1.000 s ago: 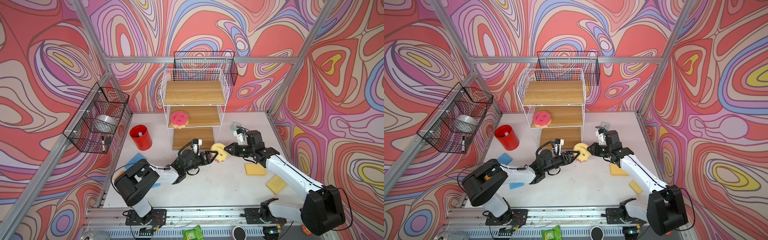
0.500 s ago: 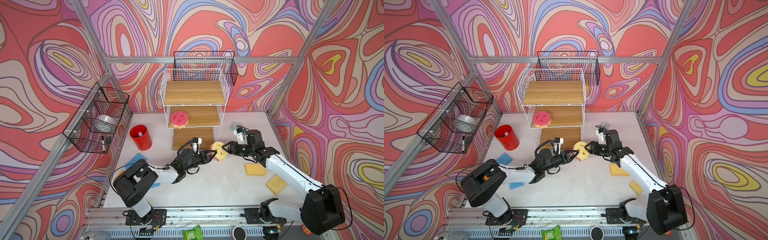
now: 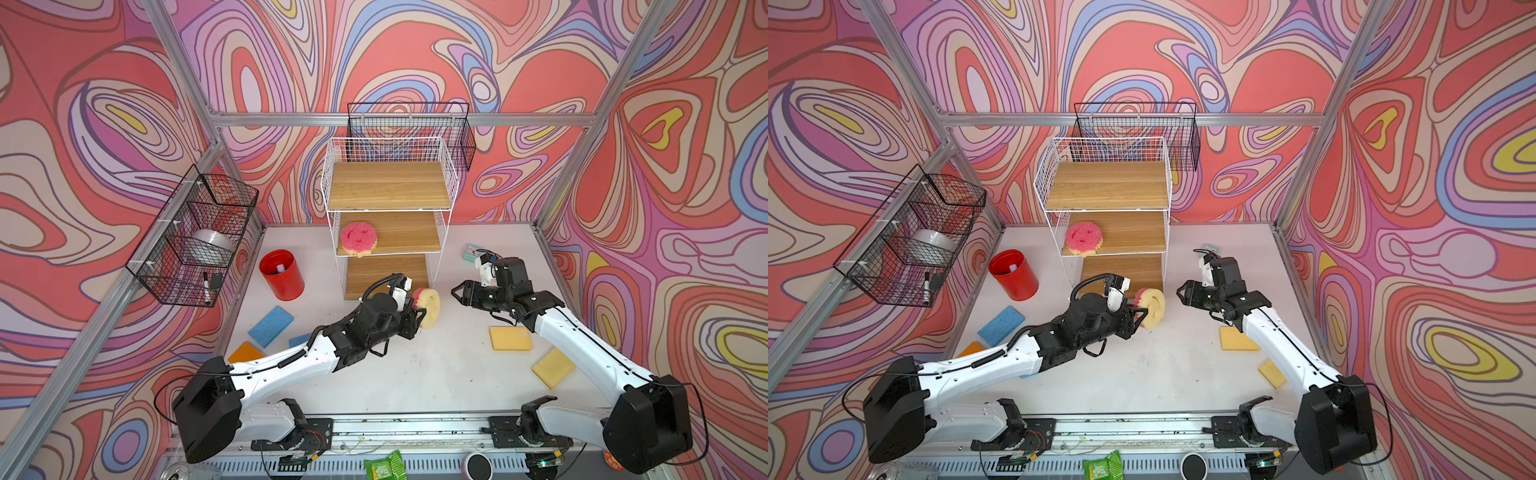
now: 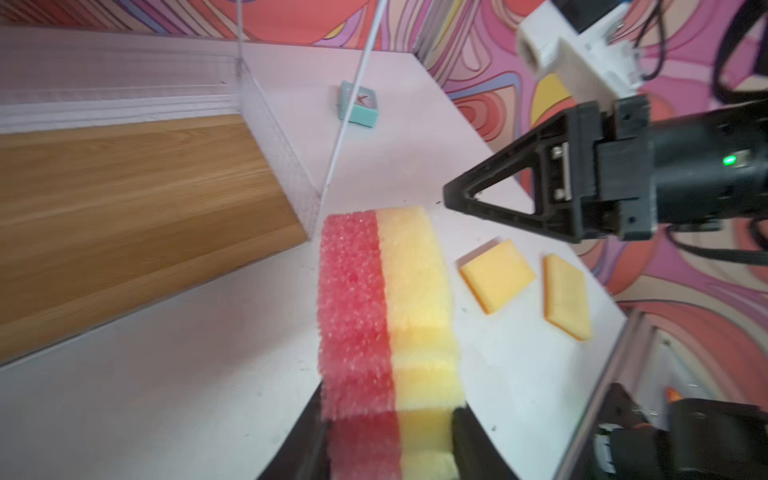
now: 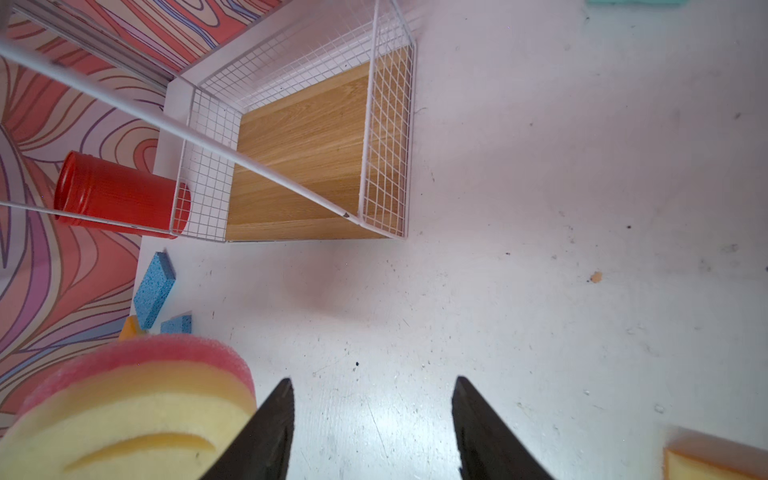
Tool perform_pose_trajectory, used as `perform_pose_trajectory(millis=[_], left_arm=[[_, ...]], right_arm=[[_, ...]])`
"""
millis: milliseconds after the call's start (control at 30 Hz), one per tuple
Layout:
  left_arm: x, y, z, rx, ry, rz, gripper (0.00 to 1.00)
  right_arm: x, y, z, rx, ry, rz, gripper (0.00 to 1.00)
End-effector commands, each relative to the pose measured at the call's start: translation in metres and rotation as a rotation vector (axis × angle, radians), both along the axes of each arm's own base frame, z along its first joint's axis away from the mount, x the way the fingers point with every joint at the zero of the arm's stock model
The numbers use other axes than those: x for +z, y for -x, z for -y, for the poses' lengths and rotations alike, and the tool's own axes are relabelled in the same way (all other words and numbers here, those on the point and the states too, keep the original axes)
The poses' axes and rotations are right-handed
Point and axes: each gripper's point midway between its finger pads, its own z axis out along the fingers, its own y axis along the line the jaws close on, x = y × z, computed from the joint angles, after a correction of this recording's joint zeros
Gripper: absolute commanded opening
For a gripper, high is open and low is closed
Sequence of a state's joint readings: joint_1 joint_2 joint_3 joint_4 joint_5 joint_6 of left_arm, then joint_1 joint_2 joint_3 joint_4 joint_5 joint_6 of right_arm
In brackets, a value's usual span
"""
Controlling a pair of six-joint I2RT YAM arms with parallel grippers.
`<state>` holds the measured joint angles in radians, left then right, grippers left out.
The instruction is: Place and organize the cleaning sponges onto the shelf
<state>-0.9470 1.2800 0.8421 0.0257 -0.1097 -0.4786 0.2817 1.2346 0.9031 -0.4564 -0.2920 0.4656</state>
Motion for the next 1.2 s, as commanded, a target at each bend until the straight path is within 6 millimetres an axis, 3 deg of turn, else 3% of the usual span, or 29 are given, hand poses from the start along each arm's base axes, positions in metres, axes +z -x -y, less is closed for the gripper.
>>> perform_pose_trajectory(millis=[0,200,400,533,733,833,1000,1167], left_arm=[[-0.038,0.003,-0.054,0.073,-0.494,0.07,0.39],[-0.052,0.004,-0.064,0.099,-0.864,0.192,0.4],[-0.083,0.003,-0.051,0.073,-1.129,0.228,0.43],[-0.088,0.005,-0.035,0.045,-1.107,0.234,0.48],[-0.11,0.011,-0.012,-0.027,-1.119,0.196,0.72],[-0.114,0.015,0.0,-0.058,-1.083,0.176,0.76],[-0.112,0.022,0.015,-0.084,-1.021,0.16,0.8],[-0.095,0.031,0.028,-0.118,-0.896,0.141,0.86]], right_arm=[[0.003,-0.006,0.009,-0.048,0.03,-0.002,0.62],[-0.001,-0.008,0.012,-0.064,0.038,-0.014,0.62],[-0.007,-0.008,0.02,-0.094,0.046,-0.028,0.62],[-0.009,-0.006,0.027,-0.109,0.049,-0.033,0.62],[-0.018,-0.005,0.04,-0.141,0.056,-0.067,0.62],[-0.021,-0.005,0.046,-0.155,0.053,-0.079,0.62],[-0.02,-0.004,0.053,-0.167,0.06,-0.085,0.63],[-0.022,-0.002,0.056,-0.159,0.073,-0.096,0.67]])
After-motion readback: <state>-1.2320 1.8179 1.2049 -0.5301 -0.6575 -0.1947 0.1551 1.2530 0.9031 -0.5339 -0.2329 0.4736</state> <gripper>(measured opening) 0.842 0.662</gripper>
